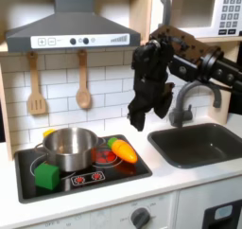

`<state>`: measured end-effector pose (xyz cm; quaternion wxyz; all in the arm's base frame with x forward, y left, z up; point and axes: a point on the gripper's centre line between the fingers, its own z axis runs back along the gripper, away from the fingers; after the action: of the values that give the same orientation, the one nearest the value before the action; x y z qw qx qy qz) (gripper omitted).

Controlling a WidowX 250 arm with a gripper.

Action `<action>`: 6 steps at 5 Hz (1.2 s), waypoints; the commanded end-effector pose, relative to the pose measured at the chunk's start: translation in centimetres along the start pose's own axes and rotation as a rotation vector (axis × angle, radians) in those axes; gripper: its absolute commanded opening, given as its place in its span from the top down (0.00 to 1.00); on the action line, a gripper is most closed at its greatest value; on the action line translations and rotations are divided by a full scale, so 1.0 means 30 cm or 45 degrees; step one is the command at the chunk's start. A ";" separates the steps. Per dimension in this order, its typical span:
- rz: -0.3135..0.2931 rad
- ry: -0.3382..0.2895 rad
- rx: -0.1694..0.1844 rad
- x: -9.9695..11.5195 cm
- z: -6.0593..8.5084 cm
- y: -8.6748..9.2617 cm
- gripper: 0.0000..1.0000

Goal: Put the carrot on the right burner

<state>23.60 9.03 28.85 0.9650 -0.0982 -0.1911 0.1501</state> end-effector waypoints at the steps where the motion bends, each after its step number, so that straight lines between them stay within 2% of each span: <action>1: -0.001 -0.042 0.015 0.033 -0.010 0.002 0.00; 2: 0.056 -0.089 0.016 0.068 -0.017 0.014 0.00; 3: 0.080 -0.189 0.018 0.140 -0.017 0.017 0.00; 4: 0.102 -0.229 0.018 0.193 -0.018 0.010 0.00; 5: 0.108 -0.252 0.052 0.214 -0.007 0.025 0.00; 6: 0.099 -0.260 0.016 0.238 -0.006 0.000 0.00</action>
<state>29.94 11.60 30.95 0.9349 -0.0794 -0.2813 0.2015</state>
